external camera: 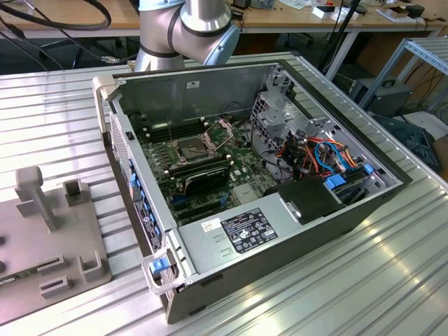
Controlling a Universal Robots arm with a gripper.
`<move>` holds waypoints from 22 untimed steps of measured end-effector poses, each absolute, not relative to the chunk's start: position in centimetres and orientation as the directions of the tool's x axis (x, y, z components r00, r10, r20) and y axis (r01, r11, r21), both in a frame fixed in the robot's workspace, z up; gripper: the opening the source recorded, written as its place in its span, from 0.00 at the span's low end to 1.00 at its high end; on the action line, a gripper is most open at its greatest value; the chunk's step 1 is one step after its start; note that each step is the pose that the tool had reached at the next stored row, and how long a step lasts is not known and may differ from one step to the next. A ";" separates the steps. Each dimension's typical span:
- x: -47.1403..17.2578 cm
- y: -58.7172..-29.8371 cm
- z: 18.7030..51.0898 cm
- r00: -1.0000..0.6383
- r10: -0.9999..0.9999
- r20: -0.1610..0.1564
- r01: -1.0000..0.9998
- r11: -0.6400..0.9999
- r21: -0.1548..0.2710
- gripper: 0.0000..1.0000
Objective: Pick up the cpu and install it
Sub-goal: 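Pick up the cpu and move it towards the insertion slot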
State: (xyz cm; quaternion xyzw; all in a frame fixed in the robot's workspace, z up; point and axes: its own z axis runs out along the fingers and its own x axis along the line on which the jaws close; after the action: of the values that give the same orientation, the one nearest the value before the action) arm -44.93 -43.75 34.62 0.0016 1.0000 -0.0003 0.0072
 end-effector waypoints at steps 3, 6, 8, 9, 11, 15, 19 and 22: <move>-44.9 -43.8 35.1 -1.000 0.003 -0.014 0.003 1.000 0.000 0.55; -44.9 -43.8 35.4 -1.000 0.003 -0.014 0.003 1.000 -0.001 0.55; -44.9 -43.8 35.7 -1.000 0.003 -0.014 0.003 1.000 0.000 0.55; -44.9 -43.8 36.0 -1.000 0.003 -0.014 0.003 1.000 0.000 0.55; -44.9 -43.8 36.2 -1.000 0.003 -0.014 0.003 1.000 0.000 0.55; -44.9 -43.8 36.3 -1.000 0.003 -0.014 0.003 1.000 0.000 0.55; -44.9 -43.7 36.3 -1.000 0.003 -0.014 0.003 1.000 -0.001 0.55; -44.8 -43.8 36.3 -1.000 0.003 -0.014 0.003 1.000 0.000 0.55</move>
State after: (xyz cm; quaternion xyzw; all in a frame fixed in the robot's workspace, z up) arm -44.79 -43.75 36.32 0.0016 1.0000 -0.0003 0.0071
